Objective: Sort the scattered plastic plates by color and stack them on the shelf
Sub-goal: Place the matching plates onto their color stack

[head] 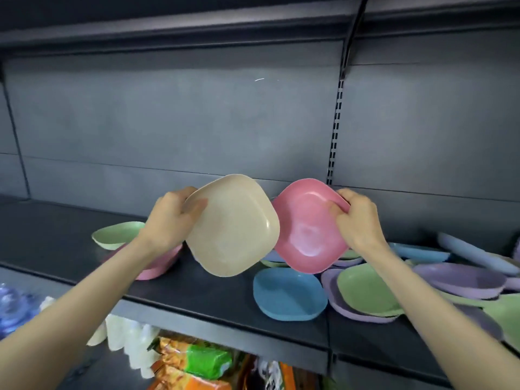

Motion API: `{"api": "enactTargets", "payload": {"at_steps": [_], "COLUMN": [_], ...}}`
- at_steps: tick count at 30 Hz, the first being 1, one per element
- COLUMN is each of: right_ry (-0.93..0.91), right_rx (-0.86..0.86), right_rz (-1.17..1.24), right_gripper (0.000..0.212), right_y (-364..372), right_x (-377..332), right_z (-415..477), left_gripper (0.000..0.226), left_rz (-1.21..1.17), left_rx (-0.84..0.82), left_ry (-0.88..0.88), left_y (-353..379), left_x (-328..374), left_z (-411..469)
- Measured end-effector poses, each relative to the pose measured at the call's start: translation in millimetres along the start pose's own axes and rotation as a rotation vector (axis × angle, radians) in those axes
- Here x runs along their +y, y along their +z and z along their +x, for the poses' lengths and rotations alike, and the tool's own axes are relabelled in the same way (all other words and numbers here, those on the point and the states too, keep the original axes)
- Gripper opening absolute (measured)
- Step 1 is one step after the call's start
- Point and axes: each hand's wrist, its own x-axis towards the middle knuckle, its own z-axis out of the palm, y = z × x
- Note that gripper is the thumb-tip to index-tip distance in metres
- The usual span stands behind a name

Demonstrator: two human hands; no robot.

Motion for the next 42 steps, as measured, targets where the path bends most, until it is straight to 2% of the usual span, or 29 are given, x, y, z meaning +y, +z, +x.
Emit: {"api": "enactTargets", "payload": {"at_steps": [6, 12, 30, 36, 42], "right_ry": [0.008, 0.054, 0.303, 0.387, 0.561], "right_rx": [0.036, 0.062, -0.118, -0.161, -0.141], "right_rz": [-0.014, -0.054, -0.127, -0.252, -0.313], "right_gripper": [0.016, 0.025, 0.031, 0.033, 0.033], "right_y": [90.8, 147.8, 302.1, 324.1, 326.1], "right_x": [-66.2, -101.5, -122.0, -133.5, -151.3], "right_z": [-24.6, -30.2, 6.0, -4.3, -28.8], "left_gripper": [0.02, 0.016, 0.015, 0.019, 0.023], "left_rz": [-0.012, -0.06, -0.199, -0.258, -0.323], "left_rx": [0.039, 0.022, -0.044, -0.113, -0.226], "left_ry": [-0.091, -0.113, -0.12, -0.118, -0.081], "left_y": [-80.6, -111.8, -106.7, -102.0, -99.6], "left_x": [-80.4, -134.4, -256.5, -288.7, -307.6], "left_z": [-9.1, 5.7, 91.0, 108.0, 115.5]}}
